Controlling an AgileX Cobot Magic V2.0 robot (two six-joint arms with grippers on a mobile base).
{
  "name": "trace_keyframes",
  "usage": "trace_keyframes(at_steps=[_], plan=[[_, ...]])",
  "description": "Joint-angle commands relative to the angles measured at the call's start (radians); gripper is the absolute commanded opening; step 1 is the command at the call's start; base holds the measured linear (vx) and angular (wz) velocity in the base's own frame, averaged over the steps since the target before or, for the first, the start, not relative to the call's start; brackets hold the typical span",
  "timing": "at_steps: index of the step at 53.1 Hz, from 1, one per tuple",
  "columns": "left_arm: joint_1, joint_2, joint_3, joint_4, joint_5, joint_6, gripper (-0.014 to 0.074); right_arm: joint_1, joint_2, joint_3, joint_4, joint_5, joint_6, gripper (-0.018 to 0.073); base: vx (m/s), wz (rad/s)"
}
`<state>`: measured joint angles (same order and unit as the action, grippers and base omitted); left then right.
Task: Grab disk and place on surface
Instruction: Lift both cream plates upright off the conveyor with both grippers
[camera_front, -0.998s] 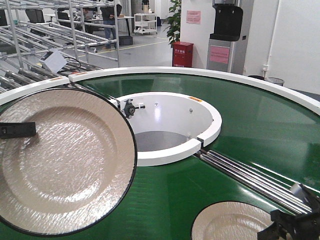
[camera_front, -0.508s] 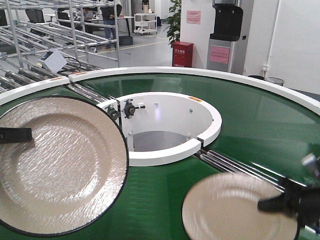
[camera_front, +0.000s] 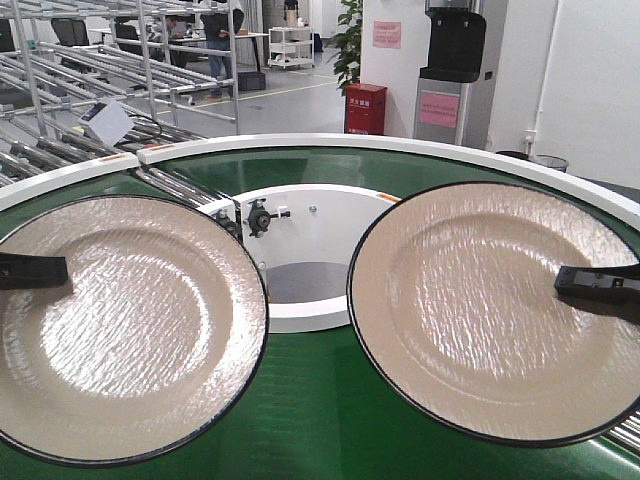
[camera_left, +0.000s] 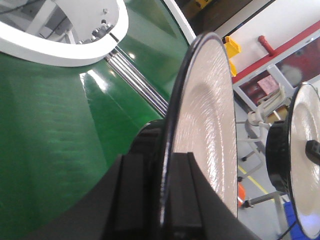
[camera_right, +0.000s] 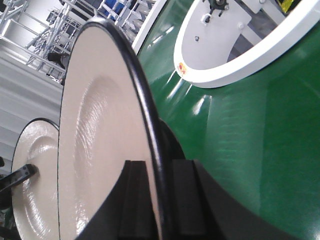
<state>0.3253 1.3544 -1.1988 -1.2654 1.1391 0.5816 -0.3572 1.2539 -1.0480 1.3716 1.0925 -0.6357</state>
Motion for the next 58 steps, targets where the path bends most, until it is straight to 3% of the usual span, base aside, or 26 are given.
trace_keyframes(at_steps=[1,58], plan=[[-0.006,-0.036,-0.028,-0.132,0.011,-0.038,-0.0008,-0.007,-0.046,-0.031,0.114,0.001,0.01,-0.0009,0.0,0.0],[-0.006,-0.036,-0.028,-0.13,0.014,-0.034,-0.0008,-0.007,-0.05,-0.031,0.114,0.003,0.002,-0.0009,0.0,0.0]])
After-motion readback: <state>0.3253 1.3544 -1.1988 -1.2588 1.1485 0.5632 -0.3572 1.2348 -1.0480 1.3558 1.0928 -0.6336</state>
